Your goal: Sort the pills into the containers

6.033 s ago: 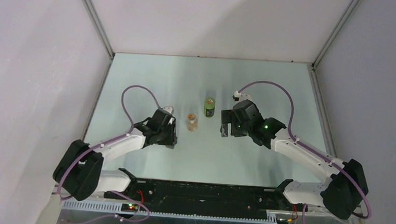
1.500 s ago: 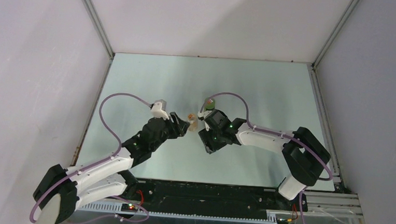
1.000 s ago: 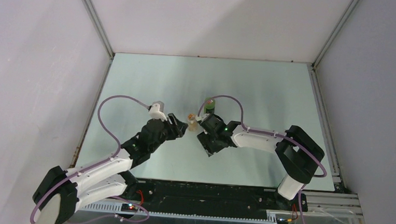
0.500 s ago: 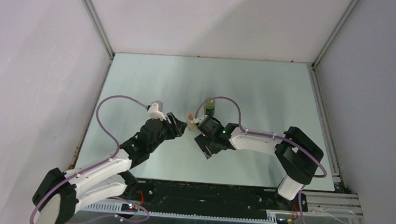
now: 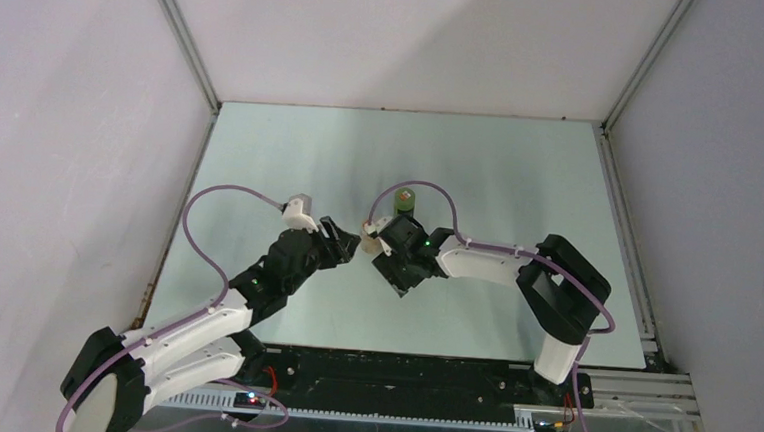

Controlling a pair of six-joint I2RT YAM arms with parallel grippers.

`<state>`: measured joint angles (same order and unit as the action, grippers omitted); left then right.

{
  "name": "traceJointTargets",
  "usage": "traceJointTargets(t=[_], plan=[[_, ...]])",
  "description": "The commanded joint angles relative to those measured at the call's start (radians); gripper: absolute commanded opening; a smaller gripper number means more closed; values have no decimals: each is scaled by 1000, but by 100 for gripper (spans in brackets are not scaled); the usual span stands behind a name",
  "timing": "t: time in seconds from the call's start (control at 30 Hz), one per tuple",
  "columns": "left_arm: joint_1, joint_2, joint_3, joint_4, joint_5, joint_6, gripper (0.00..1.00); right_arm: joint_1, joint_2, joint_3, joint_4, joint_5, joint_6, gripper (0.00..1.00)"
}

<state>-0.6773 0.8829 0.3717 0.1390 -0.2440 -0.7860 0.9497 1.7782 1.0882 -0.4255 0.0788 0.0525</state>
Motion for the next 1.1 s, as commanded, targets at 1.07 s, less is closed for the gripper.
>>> traceJointTargets(t=[1.07], plan=[[10, 78, 167, 214, 362, -87, 77, -28, -512, -88, 229, -51, 160, 43]])
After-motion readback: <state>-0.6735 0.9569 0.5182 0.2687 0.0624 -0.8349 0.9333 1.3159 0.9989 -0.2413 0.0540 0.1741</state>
